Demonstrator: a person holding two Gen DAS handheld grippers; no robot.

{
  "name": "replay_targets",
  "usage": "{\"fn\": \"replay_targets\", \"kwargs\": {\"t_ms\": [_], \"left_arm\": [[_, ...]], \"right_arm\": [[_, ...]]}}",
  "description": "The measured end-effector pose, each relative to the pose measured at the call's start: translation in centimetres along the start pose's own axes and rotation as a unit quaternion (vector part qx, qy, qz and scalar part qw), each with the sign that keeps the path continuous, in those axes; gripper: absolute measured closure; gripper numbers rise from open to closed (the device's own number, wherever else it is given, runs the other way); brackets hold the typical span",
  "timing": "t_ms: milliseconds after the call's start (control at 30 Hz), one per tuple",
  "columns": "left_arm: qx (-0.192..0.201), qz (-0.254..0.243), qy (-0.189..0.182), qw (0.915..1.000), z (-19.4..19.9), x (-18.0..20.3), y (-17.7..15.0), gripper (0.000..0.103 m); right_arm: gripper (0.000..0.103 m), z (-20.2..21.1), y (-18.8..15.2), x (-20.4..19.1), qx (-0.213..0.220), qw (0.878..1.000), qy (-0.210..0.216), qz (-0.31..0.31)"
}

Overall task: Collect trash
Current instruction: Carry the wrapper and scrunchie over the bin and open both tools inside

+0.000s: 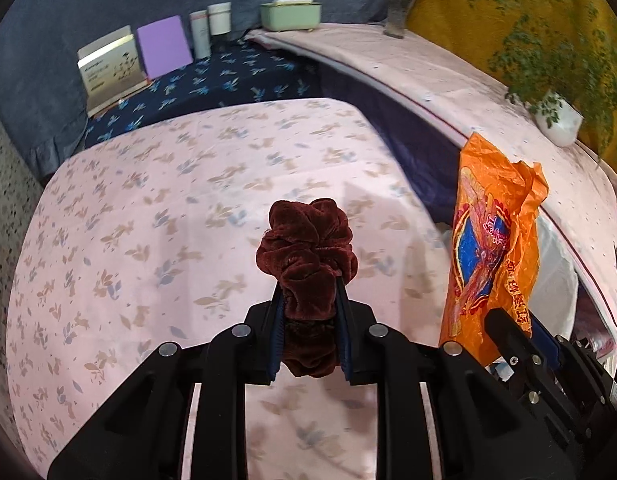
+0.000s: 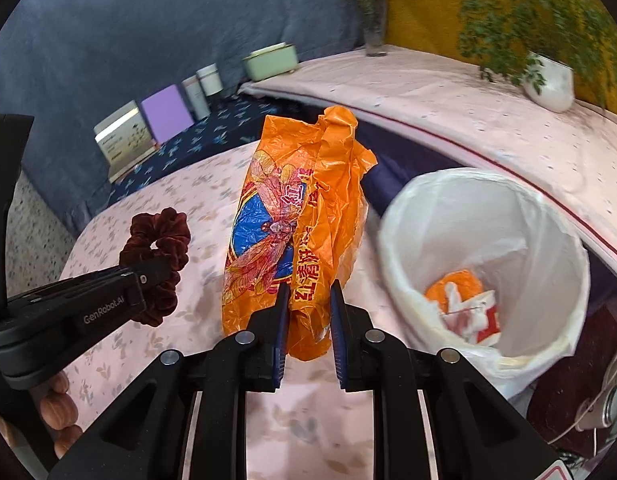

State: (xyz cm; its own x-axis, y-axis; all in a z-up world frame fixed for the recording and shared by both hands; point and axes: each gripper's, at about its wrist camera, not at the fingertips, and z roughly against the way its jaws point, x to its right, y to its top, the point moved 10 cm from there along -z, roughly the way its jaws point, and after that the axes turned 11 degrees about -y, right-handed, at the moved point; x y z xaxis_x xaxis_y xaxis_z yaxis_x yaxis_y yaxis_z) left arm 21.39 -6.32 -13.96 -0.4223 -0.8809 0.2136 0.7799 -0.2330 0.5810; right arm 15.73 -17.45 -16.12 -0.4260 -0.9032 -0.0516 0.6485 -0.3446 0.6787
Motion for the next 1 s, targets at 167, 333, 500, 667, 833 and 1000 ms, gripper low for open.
{"fn": "replay_targets", "kwargs": {"t_ms": [167,333,500,667,833,1000], "left_arm": [[-0.002,-0.034,-0.014,0.9993,-0.4,4.6,0.3,0.082],[-0.010,-0.066,-0.027,0.9974,-1.5,9.0,0.2,0.082],[-0.021,-0.096,-0.038,0.9944,-2.9,12.8,0.0,0.082],[-0.030,-0.126,-0.050,0.9903,-4.3,16.4,-0.2,0.081],[-0.037,-0.141,-0.062,0.9873,-5.5,18.9,-0.1,0.080],[-0.040,-0.145,-0.070,0.9861,-6.4,20.4,0.5,0.080]], "right_arm": [[0.085,0.6,0.2,3.9,0.005,0.999,-0.015,-0.030],[0.085,0.8,0.5,7.9,0.011,0.997,-0.030,-0.064],[0.085,0.9,0.3,11.8,0.014,0.994,-0.045,-0.097],[0.085,0.8,-0.2,15.6,0.013,0.990,-0.062,-0.128],[0.085,0.6,-0.8,18.1,0.010,0.986,-0.073,-0.148],[0.085,0.1,-1.0,19.5,0.007,0.984,-0.078,-0.158]]}}
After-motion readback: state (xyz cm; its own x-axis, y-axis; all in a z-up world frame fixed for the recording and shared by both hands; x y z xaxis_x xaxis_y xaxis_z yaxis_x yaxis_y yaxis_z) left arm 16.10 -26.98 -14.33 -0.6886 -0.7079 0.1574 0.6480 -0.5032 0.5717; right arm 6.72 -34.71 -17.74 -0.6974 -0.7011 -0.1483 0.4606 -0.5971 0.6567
